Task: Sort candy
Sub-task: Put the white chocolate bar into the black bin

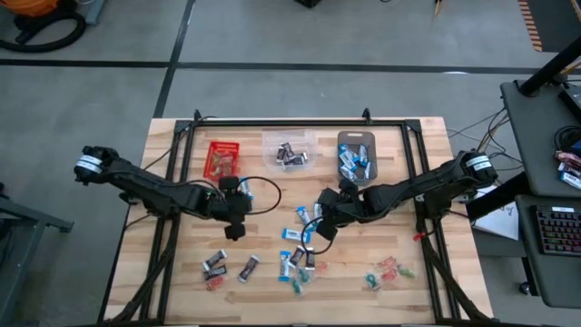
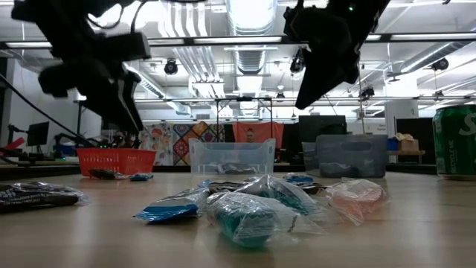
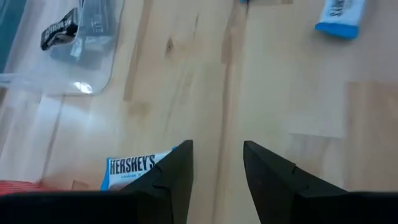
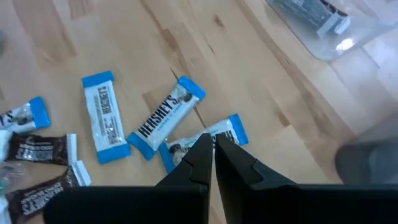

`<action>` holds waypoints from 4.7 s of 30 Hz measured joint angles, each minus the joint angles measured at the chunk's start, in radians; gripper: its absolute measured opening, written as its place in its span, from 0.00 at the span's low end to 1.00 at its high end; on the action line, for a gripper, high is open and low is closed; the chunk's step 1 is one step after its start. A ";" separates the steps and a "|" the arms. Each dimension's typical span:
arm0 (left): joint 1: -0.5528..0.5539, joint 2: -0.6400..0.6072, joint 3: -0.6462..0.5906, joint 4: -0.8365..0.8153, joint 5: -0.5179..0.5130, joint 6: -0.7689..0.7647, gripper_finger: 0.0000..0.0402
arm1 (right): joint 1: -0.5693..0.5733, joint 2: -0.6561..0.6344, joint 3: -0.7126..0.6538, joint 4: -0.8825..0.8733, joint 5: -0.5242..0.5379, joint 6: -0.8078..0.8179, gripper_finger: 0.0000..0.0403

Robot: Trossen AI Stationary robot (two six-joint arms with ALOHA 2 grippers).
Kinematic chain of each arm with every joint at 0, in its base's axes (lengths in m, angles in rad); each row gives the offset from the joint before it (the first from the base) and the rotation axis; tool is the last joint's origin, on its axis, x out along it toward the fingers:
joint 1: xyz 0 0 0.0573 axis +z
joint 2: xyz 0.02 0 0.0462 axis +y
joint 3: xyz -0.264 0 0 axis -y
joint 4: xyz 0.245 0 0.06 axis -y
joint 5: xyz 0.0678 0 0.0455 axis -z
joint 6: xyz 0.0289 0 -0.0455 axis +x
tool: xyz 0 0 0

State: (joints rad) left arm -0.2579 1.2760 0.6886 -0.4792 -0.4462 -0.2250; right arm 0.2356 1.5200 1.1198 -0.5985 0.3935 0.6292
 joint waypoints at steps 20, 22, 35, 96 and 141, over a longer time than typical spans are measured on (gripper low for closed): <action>0.234 0.174 -0.214 0.390 -0.010 0.039 0.44 | 0.000 0.000 -0.036 0.065 0.000 -0.001 0.02; 0.234 0.203 -0.206 0.398 -0.010 0.038 0.42 | 0.000 0.000 -0.036 0.065 0.000 -0.001 0.02; 0.182 0.177 -0.203 0.365 0.224 0.107 0.04 | 0.002 0.000 -0.036 0.066 -0.005 -0.001 0.02; 0.048 -0.066 -0.236 0.324 0.153 -0.121 0.03 | 0.000 0.000 -0.245 0.545 0.019 -0.261 0.02; 0.043 0.487 -0.108 1.676 0.464 0.111 0.03 | -0.001 0.006 -0.357 1.283 -0.356 -0.634 0.48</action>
State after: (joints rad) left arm -0.2150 1.7626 0.5807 1.1965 0.0179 -0.1139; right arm 0.2348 1.5261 0.7631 0.6849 0.0379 -0.0044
